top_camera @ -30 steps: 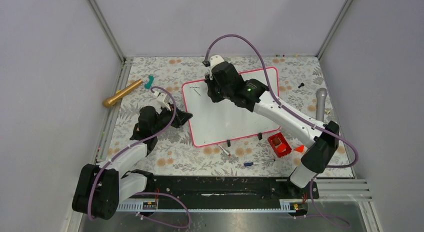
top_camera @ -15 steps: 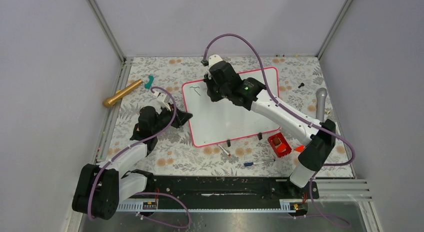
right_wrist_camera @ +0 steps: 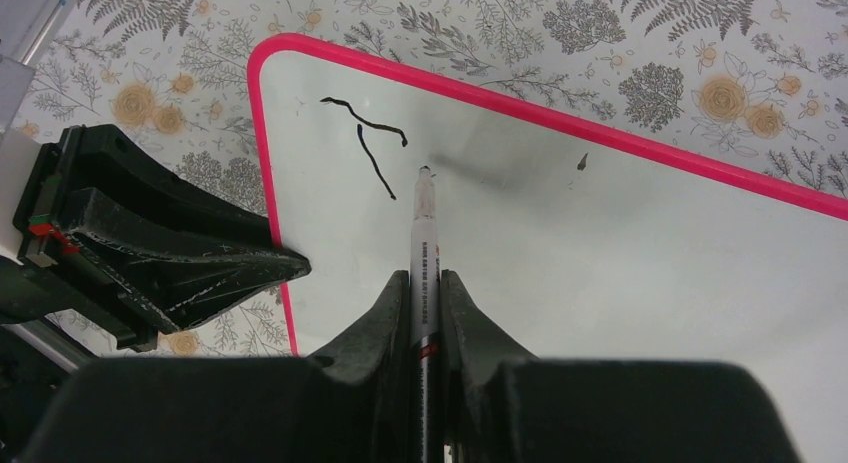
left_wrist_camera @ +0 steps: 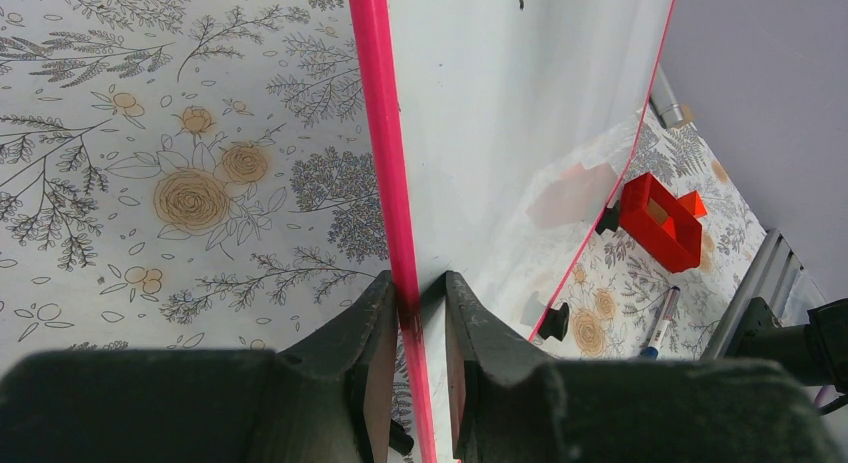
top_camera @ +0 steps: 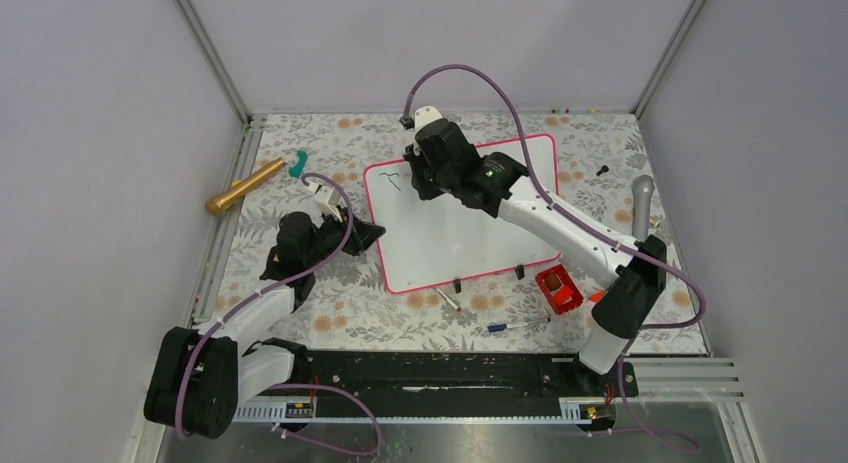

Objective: Write a sentence on the whiteboard

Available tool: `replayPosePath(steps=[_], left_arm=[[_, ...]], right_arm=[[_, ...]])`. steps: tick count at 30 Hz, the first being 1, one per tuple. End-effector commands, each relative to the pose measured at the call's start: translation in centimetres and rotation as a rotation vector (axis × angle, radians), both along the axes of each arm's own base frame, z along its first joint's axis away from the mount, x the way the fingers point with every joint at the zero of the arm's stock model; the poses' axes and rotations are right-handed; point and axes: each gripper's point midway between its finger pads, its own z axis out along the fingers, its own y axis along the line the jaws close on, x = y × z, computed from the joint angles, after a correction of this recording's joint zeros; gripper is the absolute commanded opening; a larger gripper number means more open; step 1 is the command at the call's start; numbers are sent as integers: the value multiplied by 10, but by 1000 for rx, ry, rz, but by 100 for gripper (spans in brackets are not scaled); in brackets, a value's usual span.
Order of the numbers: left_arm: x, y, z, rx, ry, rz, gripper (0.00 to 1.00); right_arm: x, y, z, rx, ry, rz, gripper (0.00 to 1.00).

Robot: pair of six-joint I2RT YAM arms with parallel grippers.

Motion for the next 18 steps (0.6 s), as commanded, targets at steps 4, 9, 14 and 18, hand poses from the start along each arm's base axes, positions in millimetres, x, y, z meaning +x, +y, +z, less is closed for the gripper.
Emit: replayPosePath(steps=[4,9,14,18], left_arm=[[2,-1,7,27,-76,-5,0],[2,-1,7,28,-76,-5,0],[2,-1,7,29,-78,-5,0],[2,-1,7,31,-77,-6,0]], right_arm=[[5,4,11,5,-32,-16,0],[5,2,10,-2,-33,-21,0],[5,1,11,-2,-38,-24,0],[5,1,12,-2,-40,-25,0]])
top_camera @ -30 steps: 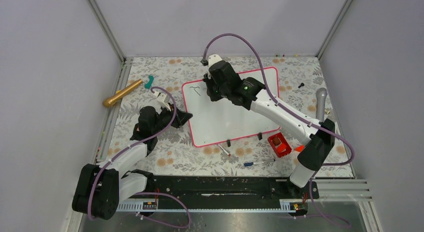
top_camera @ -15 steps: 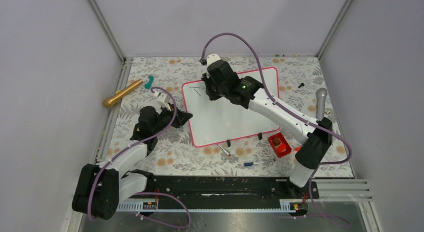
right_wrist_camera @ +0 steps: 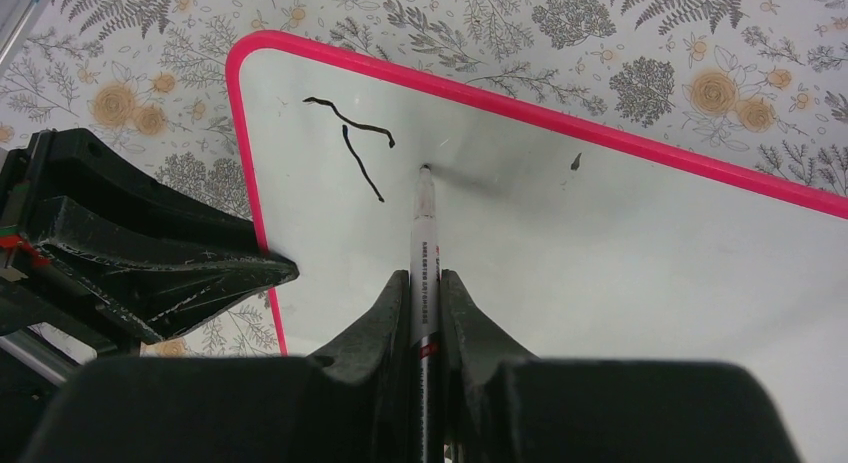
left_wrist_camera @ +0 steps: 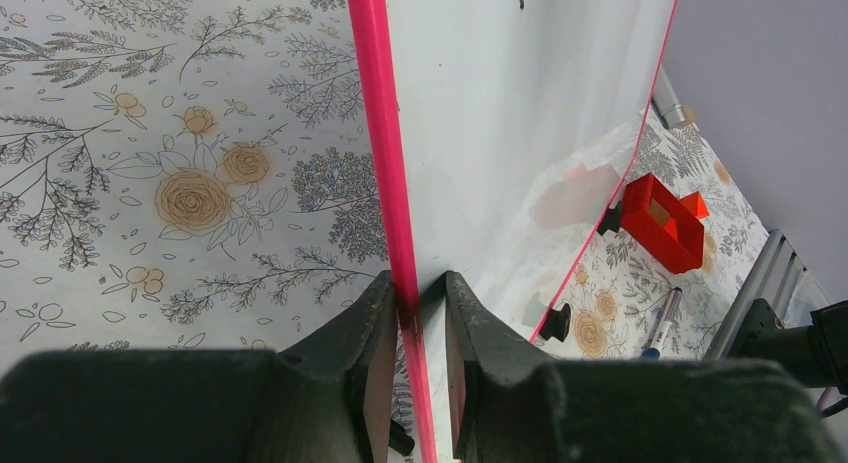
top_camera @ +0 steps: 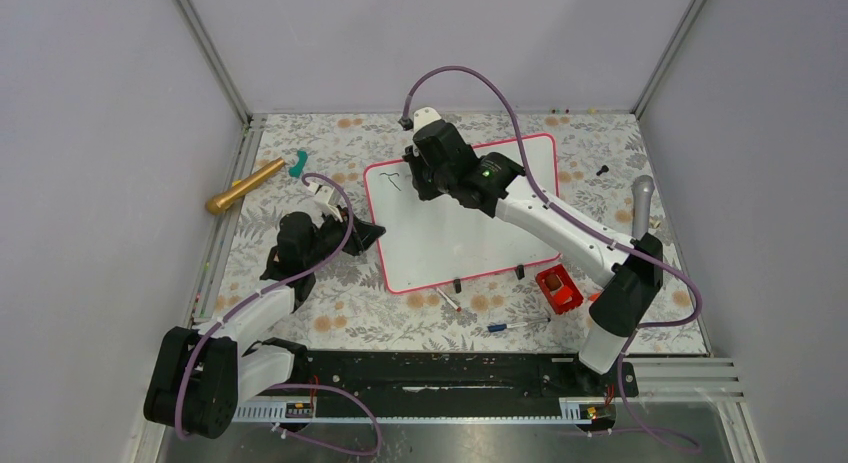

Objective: Write a sentence on the whiteboard

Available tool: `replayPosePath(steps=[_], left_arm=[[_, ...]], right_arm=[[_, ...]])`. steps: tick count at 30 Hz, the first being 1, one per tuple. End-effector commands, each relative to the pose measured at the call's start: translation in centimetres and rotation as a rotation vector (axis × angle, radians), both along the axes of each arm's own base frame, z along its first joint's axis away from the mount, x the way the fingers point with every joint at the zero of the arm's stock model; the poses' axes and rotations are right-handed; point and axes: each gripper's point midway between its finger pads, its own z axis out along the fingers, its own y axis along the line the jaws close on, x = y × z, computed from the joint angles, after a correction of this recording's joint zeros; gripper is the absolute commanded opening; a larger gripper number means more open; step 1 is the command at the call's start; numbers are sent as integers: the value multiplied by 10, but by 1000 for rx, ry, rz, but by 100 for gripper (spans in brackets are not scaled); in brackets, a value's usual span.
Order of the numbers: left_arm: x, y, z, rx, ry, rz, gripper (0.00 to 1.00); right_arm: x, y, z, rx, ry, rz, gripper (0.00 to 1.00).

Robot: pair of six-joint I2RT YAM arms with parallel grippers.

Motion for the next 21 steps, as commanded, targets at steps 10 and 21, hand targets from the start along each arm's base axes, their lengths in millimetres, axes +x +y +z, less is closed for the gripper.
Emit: replayPosePath(steps=[10,21], left_arm=[[2,-2,7,30,-75,-9,0],[2,-2,6,33,-75,-10,0]], right_arm=[[-3,-1,25,30,-44,-2,0],[-7,-4,26,33,-42,1,0]])
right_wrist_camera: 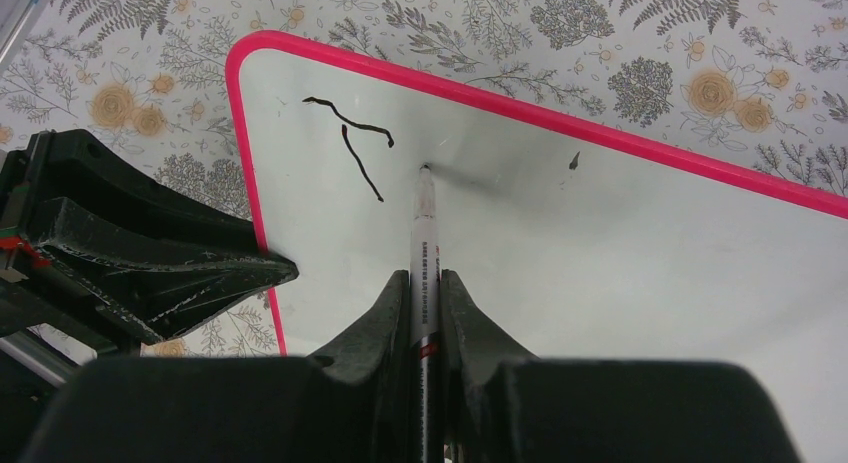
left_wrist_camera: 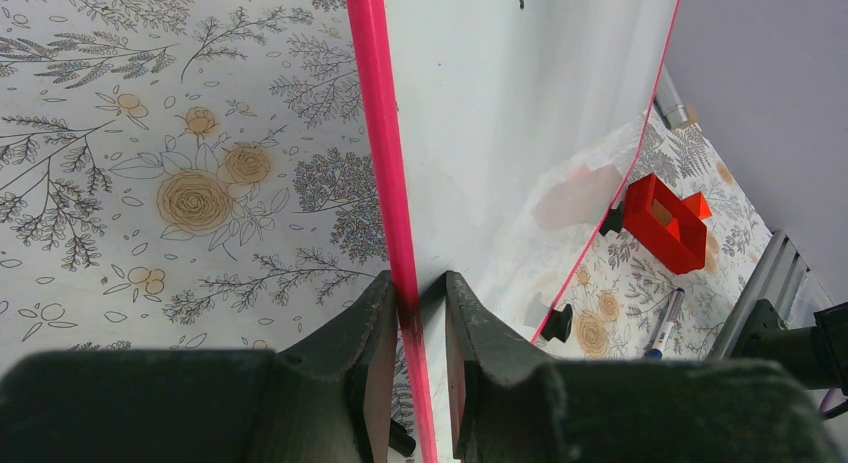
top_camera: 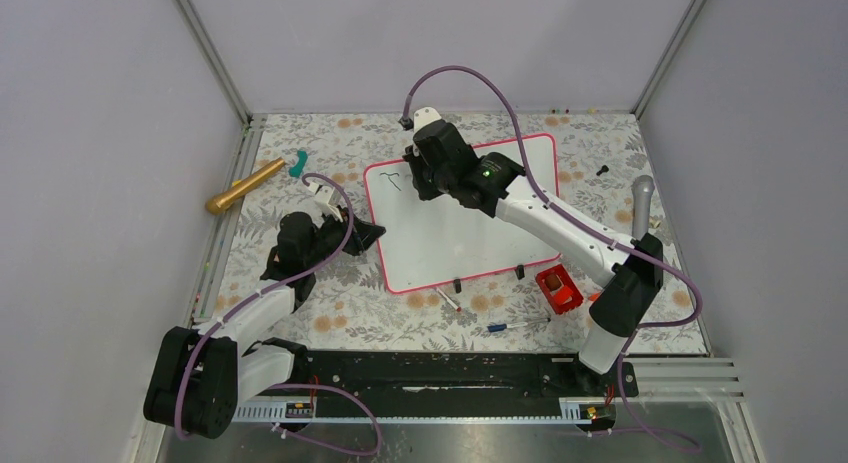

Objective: Write a sentence on the whiteboard

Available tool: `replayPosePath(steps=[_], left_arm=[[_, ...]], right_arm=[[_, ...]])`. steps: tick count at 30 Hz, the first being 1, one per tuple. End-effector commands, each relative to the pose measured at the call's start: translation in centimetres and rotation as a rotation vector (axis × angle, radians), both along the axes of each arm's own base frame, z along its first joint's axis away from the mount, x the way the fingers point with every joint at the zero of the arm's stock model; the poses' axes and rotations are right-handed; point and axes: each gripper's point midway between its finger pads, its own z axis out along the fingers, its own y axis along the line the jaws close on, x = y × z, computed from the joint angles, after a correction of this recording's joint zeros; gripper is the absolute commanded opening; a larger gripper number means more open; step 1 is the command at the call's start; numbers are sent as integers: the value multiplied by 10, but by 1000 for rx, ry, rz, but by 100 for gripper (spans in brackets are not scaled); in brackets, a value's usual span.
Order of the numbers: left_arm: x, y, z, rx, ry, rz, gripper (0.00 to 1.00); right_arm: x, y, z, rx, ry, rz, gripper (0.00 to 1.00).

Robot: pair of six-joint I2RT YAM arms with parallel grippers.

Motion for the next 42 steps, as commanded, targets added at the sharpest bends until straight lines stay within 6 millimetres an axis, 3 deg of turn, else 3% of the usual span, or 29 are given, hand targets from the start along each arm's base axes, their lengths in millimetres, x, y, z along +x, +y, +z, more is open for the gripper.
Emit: replayPosePath(steps=[1,16,42], left_arm=[[2,-2,7,30,-74,-11,0],[2,-2,8,31,-78,-12,0],[1,-4,7,34,-76,-18,0]], right_arm=[[-7,-4,26,36,-40,3,0],[-12,-12,28,25,-42,2,0],[-2,4,26,30,-38,12,0]])
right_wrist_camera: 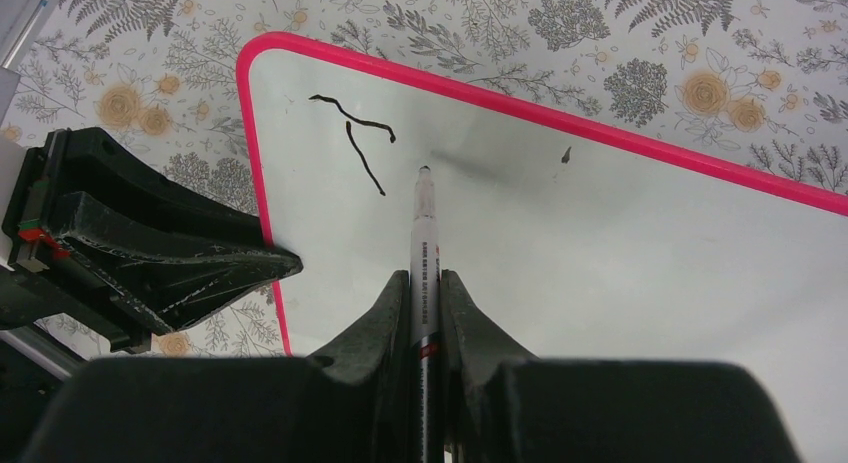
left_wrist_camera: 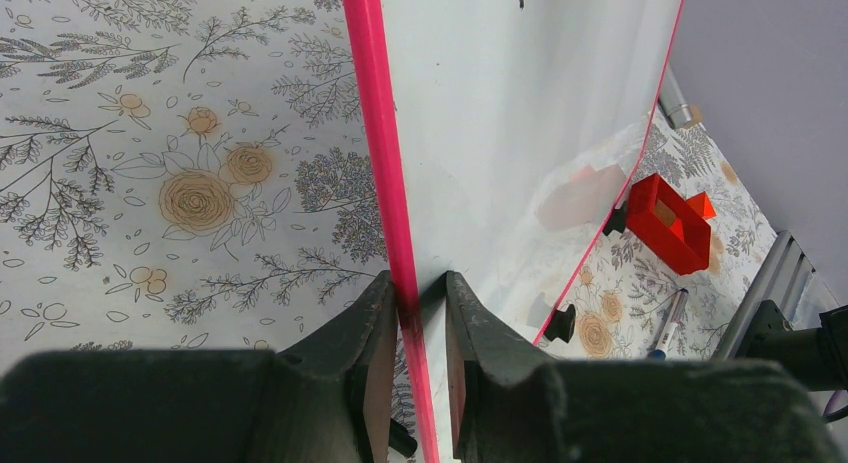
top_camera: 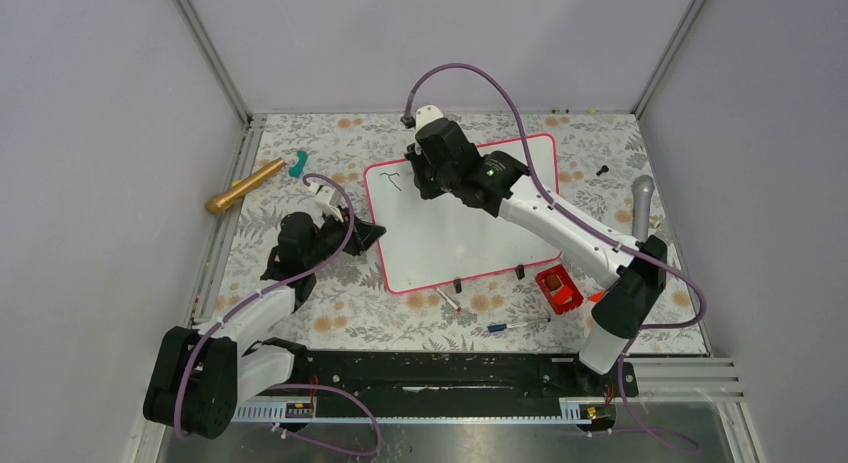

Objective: Write a sentence on the whiteboard

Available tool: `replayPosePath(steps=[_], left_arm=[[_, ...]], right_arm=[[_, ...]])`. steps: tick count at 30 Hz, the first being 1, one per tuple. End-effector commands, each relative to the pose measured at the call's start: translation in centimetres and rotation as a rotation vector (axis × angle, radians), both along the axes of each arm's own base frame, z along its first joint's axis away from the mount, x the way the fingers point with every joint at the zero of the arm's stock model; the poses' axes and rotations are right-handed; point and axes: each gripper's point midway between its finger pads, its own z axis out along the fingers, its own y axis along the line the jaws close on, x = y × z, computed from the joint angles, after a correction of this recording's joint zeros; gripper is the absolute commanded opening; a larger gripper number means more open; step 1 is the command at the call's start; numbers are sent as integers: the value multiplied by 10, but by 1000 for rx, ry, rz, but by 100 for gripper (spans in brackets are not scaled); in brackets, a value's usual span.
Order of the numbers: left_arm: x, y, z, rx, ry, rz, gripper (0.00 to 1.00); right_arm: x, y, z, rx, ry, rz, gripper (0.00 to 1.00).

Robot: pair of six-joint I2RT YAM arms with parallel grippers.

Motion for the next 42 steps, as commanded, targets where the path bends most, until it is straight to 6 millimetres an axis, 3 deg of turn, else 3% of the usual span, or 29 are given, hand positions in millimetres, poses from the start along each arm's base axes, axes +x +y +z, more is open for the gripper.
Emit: replayPosePath(steps=[1,42], left_arm=[[1,-4,8,28,-75,-21,0],[0,-5,8,35,-77,-23,0]], right_arm=[[1,8,17,28,-33,11,0],[9,10,5,-5,-31,-4,0]])
